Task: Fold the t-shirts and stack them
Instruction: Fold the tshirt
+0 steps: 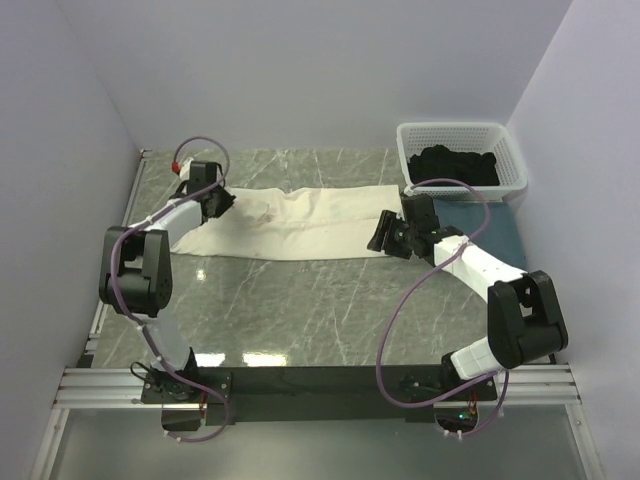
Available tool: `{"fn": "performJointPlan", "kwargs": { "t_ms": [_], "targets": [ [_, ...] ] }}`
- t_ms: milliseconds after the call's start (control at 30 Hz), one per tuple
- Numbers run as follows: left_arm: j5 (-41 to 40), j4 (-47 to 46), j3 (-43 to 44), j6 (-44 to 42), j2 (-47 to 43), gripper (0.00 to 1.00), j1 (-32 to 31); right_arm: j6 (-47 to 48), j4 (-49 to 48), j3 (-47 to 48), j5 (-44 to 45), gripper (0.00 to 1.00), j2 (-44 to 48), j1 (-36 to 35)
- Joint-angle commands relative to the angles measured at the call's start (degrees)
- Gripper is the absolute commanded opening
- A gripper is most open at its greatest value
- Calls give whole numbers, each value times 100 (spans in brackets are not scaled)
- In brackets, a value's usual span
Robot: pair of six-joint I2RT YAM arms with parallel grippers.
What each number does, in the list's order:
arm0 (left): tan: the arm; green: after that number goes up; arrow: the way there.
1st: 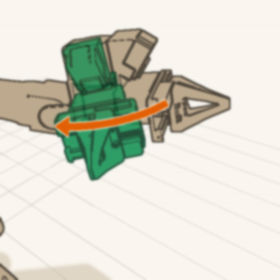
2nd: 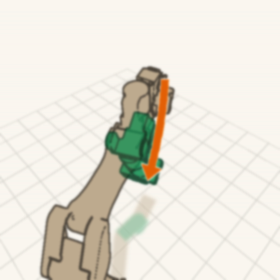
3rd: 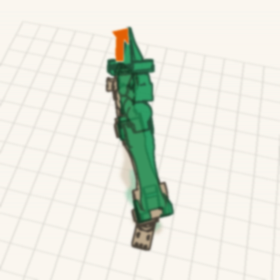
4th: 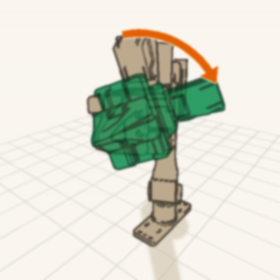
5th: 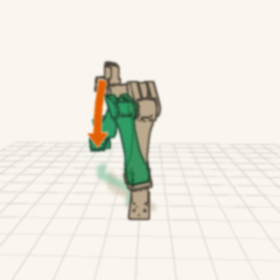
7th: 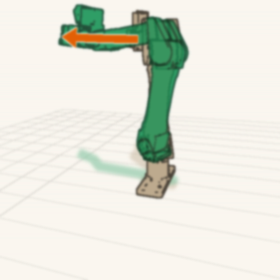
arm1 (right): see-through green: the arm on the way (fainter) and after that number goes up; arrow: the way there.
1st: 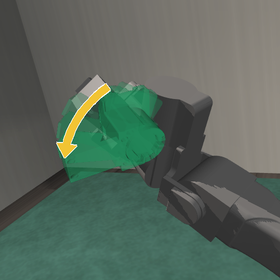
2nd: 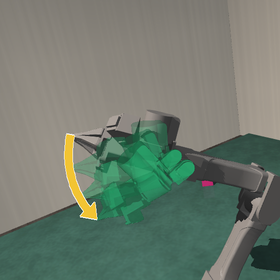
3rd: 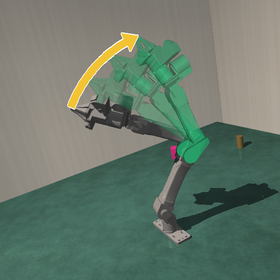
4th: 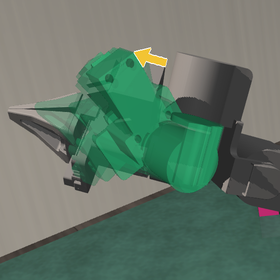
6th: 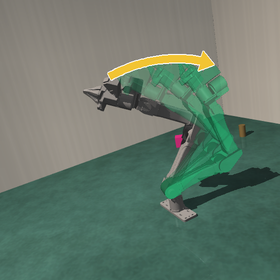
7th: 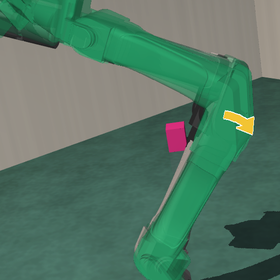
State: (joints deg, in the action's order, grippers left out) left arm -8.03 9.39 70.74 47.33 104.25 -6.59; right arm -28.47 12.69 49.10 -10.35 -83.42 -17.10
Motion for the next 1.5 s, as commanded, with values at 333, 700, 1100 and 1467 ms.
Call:
{"fn": "performJointPlan", "kwargs": {
  "t_ms": [333,700,1100,1467],
  "targets": [
    [452,-2020,-2318,1463,-1160,34,166,-1,-258,-138,-134,60,256,23],
    [-137,-194,-775,295,-820,69,325,-10,-302,-94,-160,60,177,32],
    [-163,1276,-68,479,-405,66,325,-36,-293,-111,-81,60,177,32],
    [-14,1495,370,487,17,63,360,-71,-329,-129,-125,60,133,23]
  ]
}}
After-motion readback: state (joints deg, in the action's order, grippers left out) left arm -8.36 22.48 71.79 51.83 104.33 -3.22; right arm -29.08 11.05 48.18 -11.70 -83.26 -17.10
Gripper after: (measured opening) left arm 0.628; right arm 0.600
